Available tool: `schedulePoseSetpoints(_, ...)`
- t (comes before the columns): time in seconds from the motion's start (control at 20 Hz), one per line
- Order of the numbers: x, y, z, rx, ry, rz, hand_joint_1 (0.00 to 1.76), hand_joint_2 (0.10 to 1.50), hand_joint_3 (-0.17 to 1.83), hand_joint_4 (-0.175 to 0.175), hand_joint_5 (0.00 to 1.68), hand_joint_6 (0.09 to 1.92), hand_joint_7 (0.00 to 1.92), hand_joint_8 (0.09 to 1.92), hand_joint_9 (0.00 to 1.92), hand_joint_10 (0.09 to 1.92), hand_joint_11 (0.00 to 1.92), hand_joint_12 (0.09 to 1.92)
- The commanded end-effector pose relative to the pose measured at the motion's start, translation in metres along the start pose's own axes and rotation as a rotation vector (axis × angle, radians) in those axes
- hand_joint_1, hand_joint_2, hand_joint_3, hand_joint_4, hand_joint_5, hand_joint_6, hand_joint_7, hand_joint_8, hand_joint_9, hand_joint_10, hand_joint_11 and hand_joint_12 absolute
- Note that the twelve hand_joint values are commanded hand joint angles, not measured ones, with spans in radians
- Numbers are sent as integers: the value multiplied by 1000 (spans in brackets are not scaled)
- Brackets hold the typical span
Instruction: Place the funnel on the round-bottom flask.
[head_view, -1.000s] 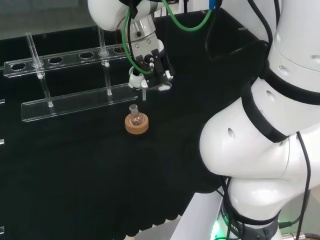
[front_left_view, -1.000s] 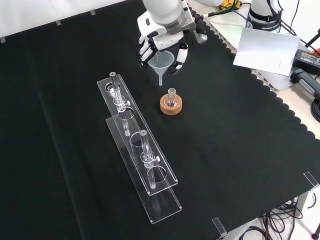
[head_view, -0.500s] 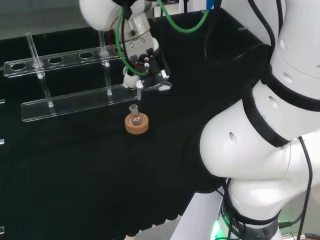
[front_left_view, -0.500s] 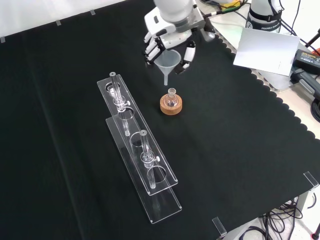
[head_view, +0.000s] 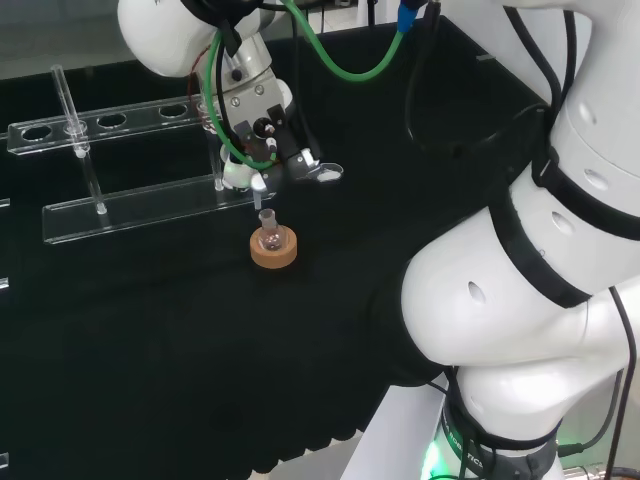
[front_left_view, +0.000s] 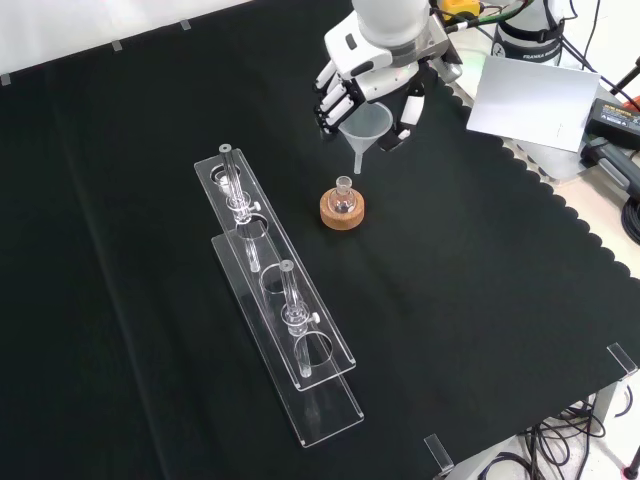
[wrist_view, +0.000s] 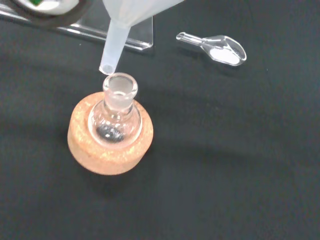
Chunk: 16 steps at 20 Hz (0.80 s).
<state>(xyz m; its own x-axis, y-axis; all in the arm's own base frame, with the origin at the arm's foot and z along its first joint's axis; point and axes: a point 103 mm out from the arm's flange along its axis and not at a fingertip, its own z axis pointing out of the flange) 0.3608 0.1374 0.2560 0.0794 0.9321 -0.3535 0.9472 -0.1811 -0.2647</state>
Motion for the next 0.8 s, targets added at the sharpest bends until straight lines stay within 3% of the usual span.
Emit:
schedulePoseSetpoints(0.05,1,-2,5,11,-11,7,845,849,648,0,763,779,713,685,986,436,702,1256)
schedulePoseSetpoints(0.15,-1,2,8,25,2,3,845,849,648,0,763,779,712,685,986,436,702,1256)
schedulePoseSetpoints(0.25,5,0,6,19,-21,38,845,849,648,0,763,779,712,686,986,436,702,1256)
schedulePoseSetpoints(0.5,4,8,8,25,5,-1,845,849,649,0,763,779,713,686,986,437,702,1256)
schedulePoseSetpoints(0.8,-2,24,21,37,20,1,845,849,649,0,763,780,713,687,985,438,702,1256)
